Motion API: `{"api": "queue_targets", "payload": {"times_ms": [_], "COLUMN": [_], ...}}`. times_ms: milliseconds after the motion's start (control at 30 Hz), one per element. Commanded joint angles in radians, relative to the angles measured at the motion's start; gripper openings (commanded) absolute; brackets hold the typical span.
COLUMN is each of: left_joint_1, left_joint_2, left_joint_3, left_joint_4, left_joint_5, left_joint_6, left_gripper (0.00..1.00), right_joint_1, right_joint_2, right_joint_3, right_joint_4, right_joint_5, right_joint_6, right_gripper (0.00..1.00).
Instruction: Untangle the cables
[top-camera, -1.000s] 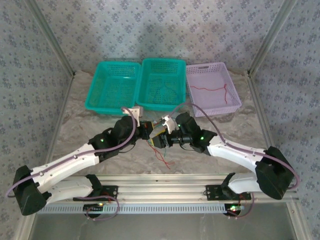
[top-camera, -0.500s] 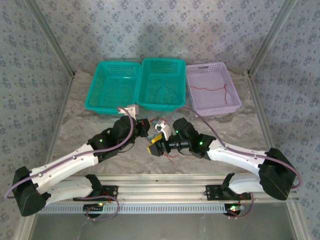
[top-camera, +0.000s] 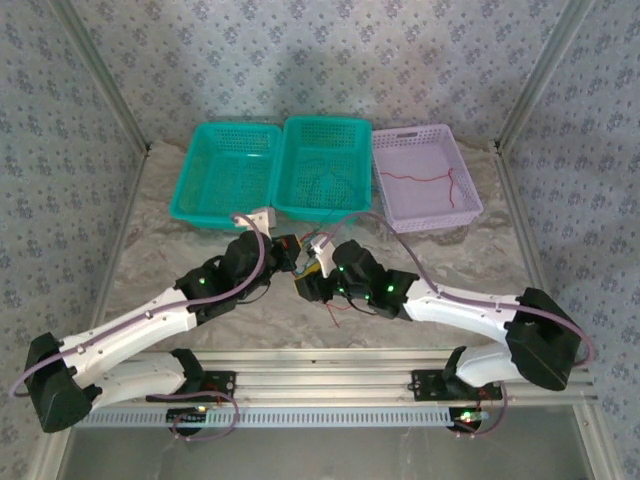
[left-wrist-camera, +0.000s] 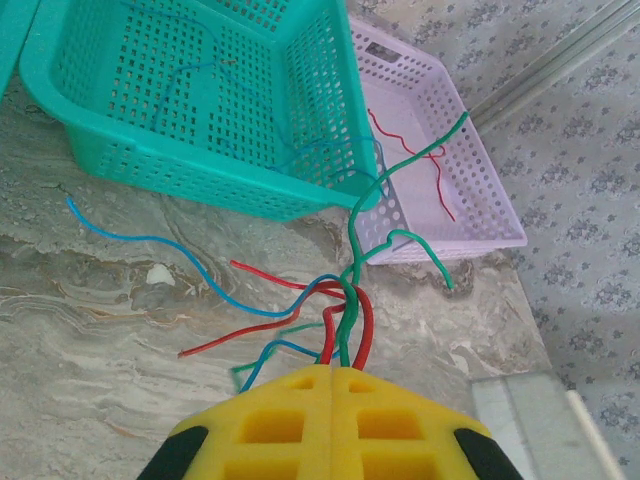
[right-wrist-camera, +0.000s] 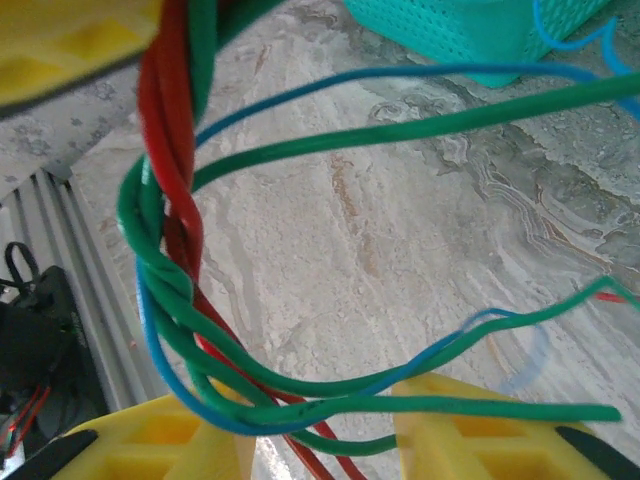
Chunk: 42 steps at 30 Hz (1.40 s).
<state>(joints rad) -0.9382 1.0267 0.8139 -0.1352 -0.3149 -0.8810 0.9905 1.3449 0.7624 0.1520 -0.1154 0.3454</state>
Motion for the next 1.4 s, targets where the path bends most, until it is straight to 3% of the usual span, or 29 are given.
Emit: {"api": "queue_targets", "payload": {"times_ms": [0, 133, 167, 300, 600, 800, 1000, 1033, 1200, 1267, 1367], "left_joint_1": [-0.002, -0.003, -0.002, -0.002, 0.0, 0.001, 0.002, 0.002, 0.002, 0.002, 0.003], "left_joint_2": [-0.034, -0.06, -0.067, -0.109, -0.184, -0.202, -0.17, -0.152, -0.079, -0.049, -0.007], "left_joint_3": [0.008, 0.009, 0.008, 0.016, 0.028, 0.027, 0.0, 0.006, 0.014, 0.031, 0.044], "left_joint_4": [0.034, 0.009, 0.0, -0.068, -0.207, -0.248, -0.178, -0.169, -0.076, -0.056, 0.0], "left_joint_5": [-0.007, -0.028, -0.036, -0.088, -0.173, -0.176, -0.067, -0.051, 0.012, 0.02, 0.059], "left_joint_6": [-0.02, -0.01, -0.007, 0.019, 0.05, 0.057, 0.068, 0.067, 0.038, 0.024, 0.008], "left_gripper": [0.0, 0.0, 0.0, 0.0, 0.0, 0.0, 0.0, 0.06, 0.65, 0.76, 0.84], "right_joint_1": [0.008, 0.006, 0.005, -0.026, -0.238, -0.283, -0.287, -0.29, -0.289, -0.287, -0.282], "right_joint_2": [0.013, -0.029, -0.043, -0.109, -0.224, -0.296, -0.355, -0.353, -0.34, -0.333, -0.318], "right_joint_3": [0.031, 0.016, 0.014, 0.005, -0.057, -0.085, -0.139, -0.141, -0.127, -0.118, -0.109], "right_joint_4": [0.013, -0.011, -0.026, -0.136, -0.273, -0.251, -0.153, -0.142, -0.137, -0.143, -0.141], "right_joint_5": [0.07, 0.124, 0.147, 0.264, 0.278, 0.128, -0.197, -0.244, -0.37, -0.396, -0.43], "right_joint_6": [-0.001, -0.015, -0.02, -0.042, 0.039, -0.001, -0.047, -0.05, -0.082, -0.094, -0.102], "right_gripper": [0.27, 0.02, 0.0, 0.0, 0.0, 0.0, 0.0, 0.0, 0.0, 0.0, 0.0]}}
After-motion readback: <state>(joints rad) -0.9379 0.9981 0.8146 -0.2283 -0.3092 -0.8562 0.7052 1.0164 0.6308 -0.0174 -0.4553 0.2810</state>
